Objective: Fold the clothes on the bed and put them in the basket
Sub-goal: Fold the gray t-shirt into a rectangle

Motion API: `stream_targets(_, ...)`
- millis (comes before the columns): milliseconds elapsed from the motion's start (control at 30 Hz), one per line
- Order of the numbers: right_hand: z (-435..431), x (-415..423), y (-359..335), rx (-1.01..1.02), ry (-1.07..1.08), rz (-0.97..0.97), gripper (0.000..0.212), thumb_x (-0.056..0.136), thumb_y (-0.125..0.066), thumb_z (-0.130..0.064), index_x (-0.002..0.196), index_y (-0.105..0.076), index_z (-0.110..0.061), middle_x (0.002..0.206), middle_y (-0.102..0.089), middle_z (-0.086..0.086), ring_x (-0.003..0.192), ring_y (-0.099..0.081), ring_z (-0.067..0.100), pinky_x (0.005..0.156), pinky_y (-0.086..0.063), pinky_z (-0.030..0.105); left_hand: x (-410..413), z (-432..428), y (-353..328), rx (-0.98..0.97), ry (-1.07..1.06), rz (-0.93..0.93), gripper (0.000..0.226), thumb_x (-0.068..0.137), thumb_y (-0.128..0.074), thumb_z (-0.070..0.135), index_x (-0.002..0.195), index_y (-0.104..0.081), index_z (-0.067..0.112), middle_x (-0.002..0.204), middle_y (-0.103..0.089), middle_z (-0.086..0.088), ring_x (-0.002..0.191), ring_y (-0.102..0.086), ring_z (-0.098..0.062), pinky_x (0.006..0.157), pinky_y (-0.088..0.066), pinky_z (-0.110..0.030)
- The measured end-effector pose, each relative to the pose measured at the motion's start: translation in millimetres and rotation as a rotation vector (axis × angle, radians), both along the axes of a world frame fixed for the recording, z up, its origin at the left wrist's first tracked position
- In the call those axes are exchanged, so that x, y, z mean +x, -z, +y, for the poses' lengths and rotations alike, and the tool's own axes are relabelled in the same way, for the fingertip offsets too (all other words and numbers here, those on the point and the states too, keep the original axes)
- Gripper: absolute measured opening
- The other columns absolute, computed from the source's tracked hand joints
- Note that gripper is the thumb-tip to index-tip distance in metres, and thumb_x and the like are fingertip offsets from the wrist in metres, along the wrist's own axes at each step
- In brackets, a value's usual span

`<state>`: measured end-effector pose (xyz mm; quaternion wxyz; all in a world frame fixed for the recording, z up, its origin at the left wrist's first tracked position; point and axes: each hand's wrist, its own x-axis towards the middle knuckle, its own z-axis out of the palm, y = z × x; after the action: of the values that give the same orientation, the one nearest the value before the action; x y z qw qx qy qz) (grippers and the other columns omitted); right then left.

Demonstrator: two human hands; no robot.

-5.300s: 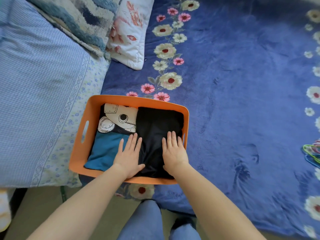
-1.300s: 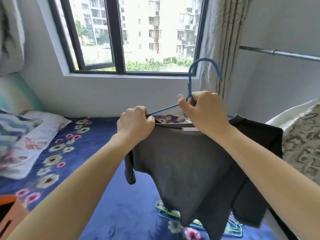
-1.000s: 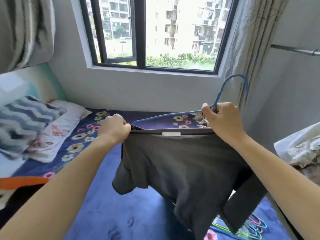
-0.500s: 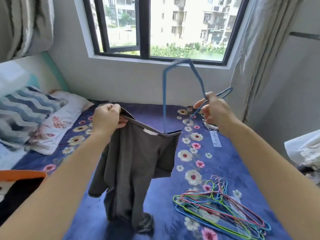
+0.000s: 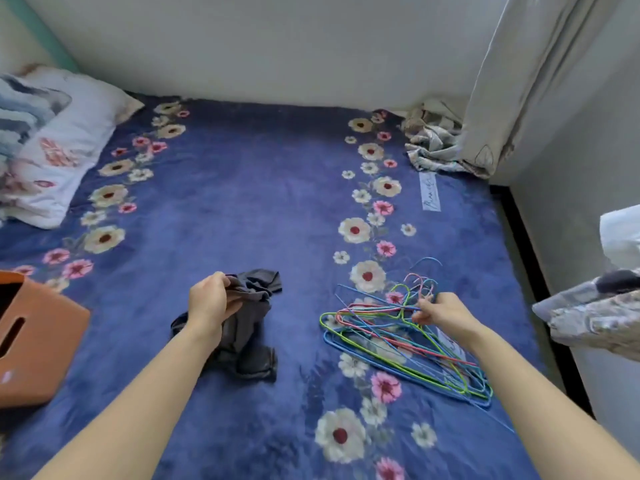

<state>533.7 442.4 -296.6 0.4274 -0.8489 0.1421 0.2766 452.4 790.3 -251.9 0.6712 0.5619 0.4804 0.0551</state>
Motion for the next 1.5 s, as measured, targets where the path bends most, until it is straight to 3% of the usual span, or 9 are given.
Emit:
stream_targets(100, -4, 5, 29, -0.089, 0.019, 0.094, 0.022, 0.096, -0.049, 0.000, 0.077, -0.058, 0.006, 0.040, -0.057, -0.006, 0.049, -0.061, 0.007, 0.050, -0.043, 0.008, 3, -9, 3, -0.029, -0.033, -0.006, 0.030, 0.091, -0.035, 0.003, 0.066, -0.051, 0.008, 0.044, -0.060, 0.001, 0.060, -0.059, -0.021, 0.071, -0.047, -0.035)
stream_targets(300, 5, 19, 76, -0.526, 0.133, 0.068, 0.037, 0.081, -0.062, -0.027, 0.107, -0.062, -0.001, 0.122, -0.060, 0.022, 0.121, -0.050, 0.038, 0.101, -0.038, 0.047, -1, -1, -1, -0.062, -0.103, -0.024, 0.027, 0.089, -0.039, 0.007, 0.064, -0.048, 0.013, 0.057, -0.052, -0.002, 0.057, -0.048, -0.019, 0.054, -0.042, -0.028)
stream_targets(467, 118, -9, 58, -0.031, -0.319, 0.033, 0.046, 0.082, -0.072, -0.019, 0.125, -0.060, -0.009, 0.124, -0.064, 0.011, 0.107, -0.060, 0.025, 0.086, -0.046, 0.031, -22, 16, -24, -0.065, 0.010, -0.091, 0.029, 0.089, -0.041, 0.005, 0.068, -0.060, 0.012, 0.063, -0.055, -0.004, 0.057, -0.051, -0.019, 0.057, -0.039, -0.029)
stream_targets(667, 244, -71, 24, 0.061, -0.624, -0.180, 0.086, 0.074, -0.076, -0.025, 0.148, -0.034, -0.034, 0.154, -0.027, -0.004, 0.142, -0.021, 0.019, 0.107, -0.026, 0.043, -51, 48, -70, -0.113, 0.129, -0.212, 0.025, 0.088, -0.037, 0.004, 0.075, -0.058, 0.010, 0.068, -0.056, -0.005, 0.062, -0.055, -0.019, 0.059, -0.047, -0.028)
stream_targets(800, 268, -72, 15, 0.111, -0.594, -0.251, 0.021, 0.086, -0.062, -0.041, 0.104, -0.073, -0.039, 0.125, -0.064, -0.010, 0.121, -0.052, 0.011, 0.100, -0.034, 0.036, -65, 95, -101, -0.145, 0.201, -0.305, 0.009, 0.080, -0.049, 0.008, 0.074, -0.056, 0.011, 0.067, -0.055, -0.005, 0.060, -0.055, -0.020, 0.059, -0.050, -0.025)
stream_targets(900, 278, -65, -25, 0.245, -0.546, -0.261, 0.026, 0.094, -0.055, -0.028, 0.075, -0.066, -0.015, 0.063, -0.052, -0.010, 0.055, -0.044, 0.000, 0.060, -0.038, 0.013, -76, 158, -109, 0.158, 0.293, -0.219, 0.014, 0.075, -0.058, -0.004, 0.075, -0.055, 0.009, 0.067, -0.054, -0.007, 0.060, -0.055, -0.020, 0.055, -0.053, -0.025)
stream_targets(1067, 301, -63, -115, 0.325, -0.430, -0.463, 0.035, 0.099, -0.054, -0.019, 0.071, -0.042, -0.004, 0.065, -0.034, 0.002, 0.058, -0.033, 0.008, 0.054, -0.025, 0.030, -71, 240, -107, 0.560, 0.293, -0.176, 0.031, 0.081, -0.048, -0.013, 0.065, -0.046, 0.012, 0.064, -0.048, -0.010, 0.062, -0.057, -0.029, 0.045, -0.056, -0.028)
stream_targets(1267, 307, -80, -196, -0.308, -0.749, -0.635, 0.033, 0.068, -0.084, -0.028, 0.071, -0.057, -0.010, 0.065, -0.057, 0.001, 0.064, -0.054, 0.017, 0.060, -0.042, 0.035, -54, 301, -140, 0.302, 0.204, -0.186, 0.032, 0.093, -0.023, 0.004, 0.095, -0.048, 0.023, 0.076, -0.061, -0.015, 0.036, -0.061, -0.025, 0.039, -0.054, -0.032)
stream_targets(1500, 270, -21, -192, -0.926, -0.438, -0.563, 0.022, 0.086, -0.059, -0.026, 0.070, -0.052, -0.013, 0.075, -0.051, 0.010, 0.076, -0.053, 0.033, 0.064, -0.043, 0.035, -19, 296, -166, 0.110, 0.225, -0.247, 0.041, 0.100, -0.020, 0.036, 0.125, -0.049, 0.023, 0.104, -0.065, -0.022, 0.075, -0.069, -0.043, 0.060, -0.059, -0.046)
